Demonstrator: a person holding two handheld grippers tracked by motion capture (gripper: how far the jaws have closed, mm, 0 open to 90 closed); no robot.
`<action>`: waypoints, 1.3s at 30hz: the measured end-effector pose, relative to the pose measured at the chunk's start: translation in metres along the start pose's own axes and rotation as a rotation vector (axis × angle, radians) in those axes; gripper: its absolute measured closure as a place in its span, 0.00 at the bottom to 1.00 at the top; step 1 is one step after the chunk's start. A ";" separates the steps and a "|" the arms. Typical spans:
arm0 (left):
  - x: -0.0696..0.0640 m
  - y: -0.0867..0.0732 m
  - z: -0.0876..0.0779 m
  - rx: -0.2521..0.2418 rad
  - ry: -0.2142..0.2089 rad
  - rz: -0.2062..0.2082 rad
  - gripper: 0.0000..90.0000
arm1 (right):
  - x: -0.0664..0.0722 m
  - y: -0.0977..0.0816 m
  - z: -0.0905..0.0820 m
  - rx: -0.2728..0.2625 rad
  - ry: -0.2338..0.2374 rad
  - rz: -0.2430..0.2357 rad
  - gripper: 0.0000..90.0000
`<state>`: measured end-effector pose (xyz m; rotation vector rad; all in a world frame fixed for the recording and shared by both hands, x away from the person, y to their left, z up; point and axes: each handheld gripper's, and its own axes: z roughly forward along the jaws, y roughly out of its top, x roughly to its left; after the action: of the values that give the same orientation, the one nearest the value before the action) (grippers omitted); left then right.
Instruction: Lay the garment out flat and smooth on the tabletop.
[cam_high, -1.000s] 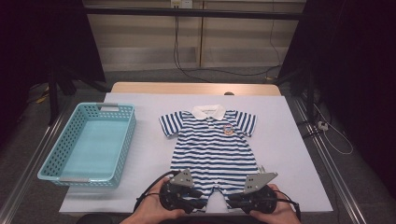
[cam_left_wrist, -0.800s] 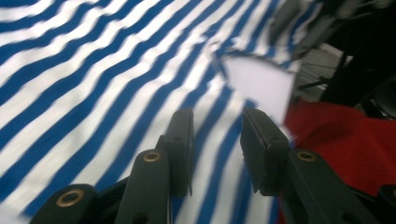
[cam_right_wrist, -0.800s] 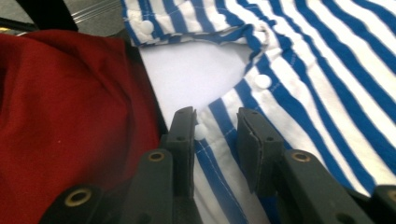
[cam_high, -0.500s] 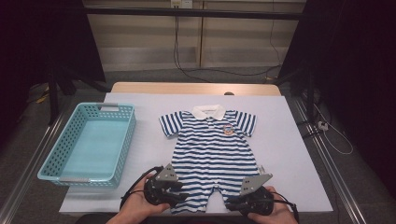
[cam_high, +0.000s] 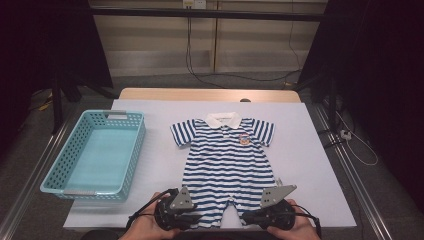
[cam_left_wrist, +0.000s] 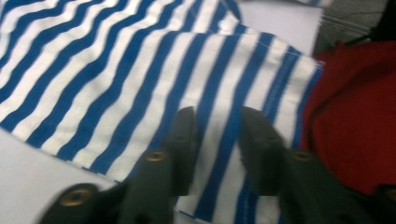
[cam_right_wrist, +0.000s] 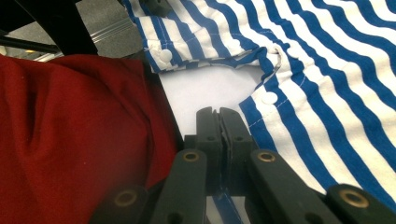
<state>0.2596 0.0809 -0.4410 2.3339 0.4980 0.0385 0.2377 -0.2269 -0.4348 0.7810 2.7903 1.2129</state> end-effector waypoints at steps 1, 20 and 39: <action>-0.001 0.000 0.000 0.001 -0.009 -0.015 0.90 | -0.001 0.000 0.000 -0.002 -0.001 0.004 0.98; 0.023 0.011 -0.009 -0.110 -0.002 -0.042 0.64 | -0.021 0.000 -0.016 -0.153 -0.146 0.123 0.47; 0.051 0.011 -0.031 -0.301 0.213 -0.126 0.05 | -0.029 -0.001 -0.030 -0.304 -0.335 0.170 0.12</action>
<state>0.3052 0.1132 -0.4165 2.0100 0.6929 0.2851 0.2572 -0.2611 -0.4201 1.0910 2.2476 1.3404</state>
